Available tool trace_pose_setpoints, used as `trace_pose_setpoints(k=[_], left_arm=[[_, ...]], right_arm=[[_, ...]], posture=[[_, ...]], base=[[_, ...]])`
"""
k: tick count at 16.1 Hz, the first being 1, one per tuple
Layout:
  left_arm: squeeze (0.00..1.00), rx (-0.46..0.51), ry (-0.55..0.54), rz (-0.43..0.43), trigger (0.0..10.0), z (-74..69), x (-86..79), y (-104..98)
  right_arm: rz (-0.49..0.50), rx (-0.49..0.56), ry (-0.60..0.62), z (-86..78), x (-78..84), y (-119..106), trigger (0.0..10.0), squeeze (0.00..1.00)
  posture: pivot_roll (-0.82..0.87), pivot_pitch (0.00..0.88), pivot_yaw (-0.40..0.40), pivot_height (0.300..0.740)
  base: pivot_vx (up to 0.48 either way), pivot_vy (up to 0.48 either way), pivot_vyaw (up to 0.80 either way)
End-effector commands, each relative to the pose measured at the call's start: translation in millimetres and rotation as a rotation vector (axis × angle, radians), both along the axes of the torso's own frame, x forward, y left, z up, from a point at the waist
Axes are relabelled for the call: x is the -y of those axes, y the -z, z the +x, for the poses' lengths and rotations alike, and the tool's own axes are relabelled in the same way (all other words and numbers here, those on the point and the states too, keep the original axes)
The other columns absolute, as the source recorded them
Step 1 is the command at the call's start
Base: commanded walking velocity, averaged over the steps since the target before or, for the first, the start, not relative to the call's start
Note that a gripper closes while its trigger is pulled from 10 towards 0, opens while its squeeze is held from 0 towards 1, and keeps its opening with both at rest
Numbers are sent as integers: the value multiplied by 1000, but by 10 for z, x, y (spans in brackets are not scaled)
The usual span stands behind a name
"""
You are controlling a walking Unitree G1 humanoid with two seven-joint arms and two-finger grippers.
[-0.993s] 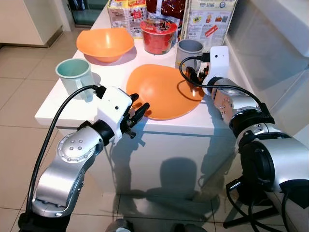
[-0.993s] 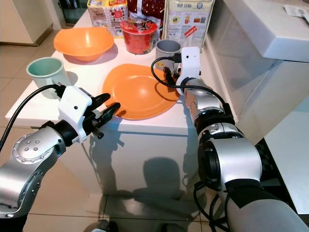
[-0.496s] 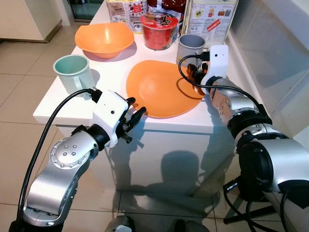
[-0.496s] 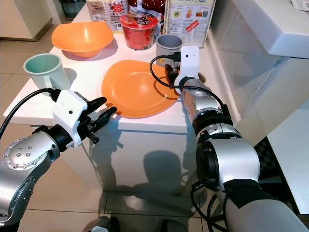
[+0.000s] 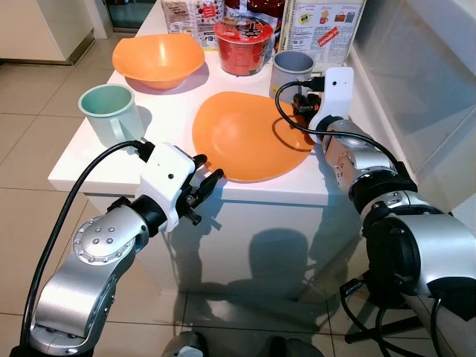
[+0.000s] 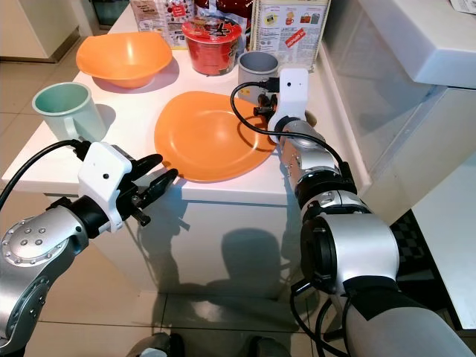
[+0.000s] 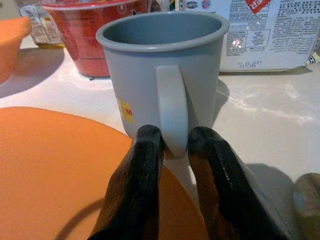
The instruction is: Setting the table
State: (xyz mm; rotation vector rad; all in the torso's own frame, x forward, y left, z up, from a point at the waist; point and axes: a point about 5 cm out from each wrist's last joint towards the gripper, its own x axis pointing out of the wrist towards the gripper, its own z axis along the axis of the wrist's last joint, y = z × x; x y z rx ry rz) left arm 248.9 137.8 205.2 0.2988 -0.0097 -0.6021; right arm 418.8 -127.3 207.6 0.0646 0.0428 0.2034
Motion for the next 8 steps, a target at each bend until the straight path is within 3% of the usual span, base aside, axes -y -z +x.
trace_pose_setpoints(k=[1, 8], left_arm=[[0, 16, 5, 2, 10000, -18, -12, -53], [0, 77, -10, -19, 10000, 148, 29, -112]], right_arm=[[29, 10, -5, -5, 3, 8, 0, 0], [54, 122, -43, -25, -24, -60, 0, 0]], posture=[[174, 134, -24, 740], [150, 59, -27, 740]], base=[[0, 0, 0], [0, 0, 0]])
